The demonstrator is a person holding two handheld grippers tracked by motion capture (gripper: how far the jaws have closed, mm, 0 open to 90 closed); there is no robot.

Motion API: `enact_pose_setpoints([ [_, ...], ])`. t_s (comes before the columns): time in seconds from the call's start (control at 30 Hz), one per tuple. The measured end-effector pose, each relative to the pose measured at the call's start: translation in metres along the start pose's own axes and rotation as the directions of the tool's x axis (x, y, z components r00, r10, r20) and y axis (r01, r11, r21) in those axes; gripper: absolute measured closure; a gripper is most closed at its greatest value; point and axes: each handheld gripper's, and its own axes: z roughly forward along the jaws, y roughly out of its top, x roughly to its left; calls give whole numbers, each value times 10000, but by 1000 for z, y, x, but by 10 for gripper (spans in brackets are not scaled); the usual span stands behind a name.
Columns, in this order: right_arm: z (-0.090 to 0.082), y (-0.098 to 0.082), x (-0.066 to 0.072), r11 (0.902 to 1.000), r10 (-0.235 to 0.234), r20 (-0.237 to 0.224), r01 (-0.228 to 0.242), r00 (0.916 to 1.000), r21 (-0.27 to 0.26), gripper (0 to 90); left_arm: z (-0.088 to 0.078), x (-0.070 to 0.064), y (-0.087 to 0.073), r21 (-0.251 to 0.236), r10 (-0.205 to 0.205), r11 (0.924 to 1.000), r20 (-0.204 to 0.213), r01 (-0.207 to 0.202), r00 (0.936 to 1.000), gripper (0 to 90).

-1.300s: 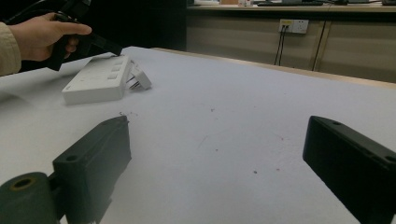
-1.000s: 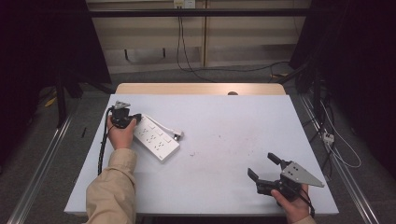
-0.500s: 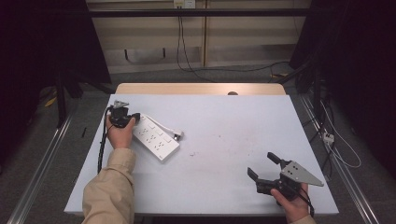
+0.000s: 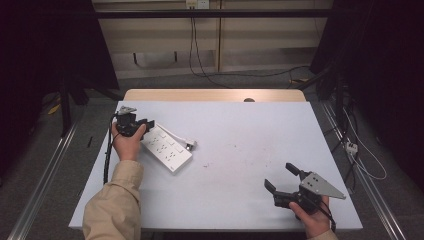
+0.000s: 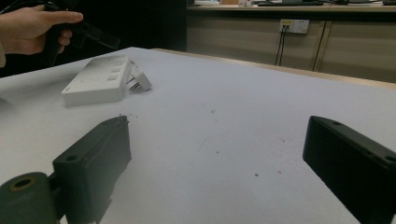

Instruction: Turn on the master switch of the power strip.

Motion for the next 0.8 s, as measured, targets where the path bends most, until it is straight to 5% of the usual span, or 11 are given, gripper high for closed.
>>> enact_pose_setpoints([
  [0.33,0,1,0,10000,-23,-9,23,10000,-22,74,-11,-17,1,-134,205,9997,903,-194,9957,490],
  [0.8,1,1,3,10000,-51,-37,51,10000,-3,74,-34,-36,-8,-182,569,9983,1533,-548,9865,346],
])
